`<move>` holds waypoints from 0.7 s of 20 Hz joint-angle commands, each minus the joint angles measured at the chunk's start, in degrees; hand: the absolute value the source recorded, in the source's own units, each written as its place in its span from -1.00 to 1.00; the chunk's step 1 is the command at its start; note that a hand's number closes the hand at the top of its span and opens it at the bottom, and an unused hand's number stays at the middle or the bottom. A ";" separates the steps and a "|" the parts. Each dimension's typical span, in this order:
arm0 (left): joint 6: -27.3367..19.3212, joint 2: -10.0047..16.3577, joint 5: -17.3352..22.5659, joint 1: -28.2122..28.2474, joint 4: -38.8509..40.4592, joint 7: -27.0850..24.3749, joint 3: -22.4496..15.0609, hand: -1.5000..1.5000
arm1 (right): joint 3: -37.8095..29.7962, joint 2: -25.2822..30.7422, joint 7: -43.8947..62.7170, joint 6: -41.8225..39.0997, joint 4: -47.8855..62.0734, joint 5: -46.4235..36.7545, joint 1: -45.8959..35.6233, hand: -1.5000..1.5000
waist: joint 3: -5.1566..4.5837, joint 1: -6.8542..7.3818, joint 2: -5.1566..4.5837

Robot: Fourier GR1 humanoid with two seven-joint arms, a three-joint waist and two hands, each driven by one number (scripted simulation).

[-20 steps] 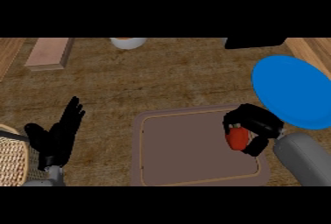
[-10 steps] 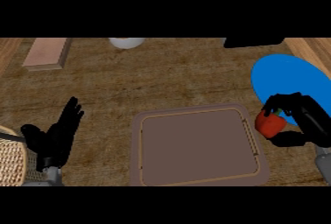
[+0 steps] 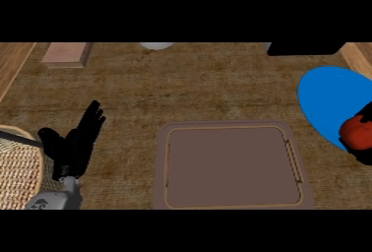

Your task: Pick the bell pepper from the tray and place it in the plate

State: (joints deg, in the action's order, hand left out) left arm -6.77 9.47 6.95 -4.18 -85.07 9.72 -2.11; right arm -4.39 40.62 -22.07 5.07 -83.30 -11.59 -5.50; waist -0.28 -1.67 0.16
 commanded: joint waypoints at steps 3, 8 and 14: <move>2.89 5.19 -1.37 -3.67 3.14 -0.76 2.95 0.00 | -5.88 2.39 -1.38 -2.16 11.93 1.41 -5.80 1.00 | 0.30 1.98 -0.36; 2.56 3.95 -3.08 -3.35 1.84 -0.79 1.11 0.00 | -7.83 4.60 -13.27 -3.14 29.23 -0.87 -9.20 1.00 | 0.41 2.78 -0.56; 1.81 3.06 -3.54 -7.81 2.44 1.63 0.79 0.00 | -2.49 7.41 -15.36 -5.59 43.95 -8.96 -17.99 1.00 | 0.53 4.42 -1.15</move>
State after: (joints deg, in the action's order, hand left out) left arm -4.92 8.09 5.74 -7.79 -82.86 9.30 -3.05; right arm -8.25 46.54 -33.69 2.00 -48.87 -17.90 -19.44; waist -0.10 1.90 -0.80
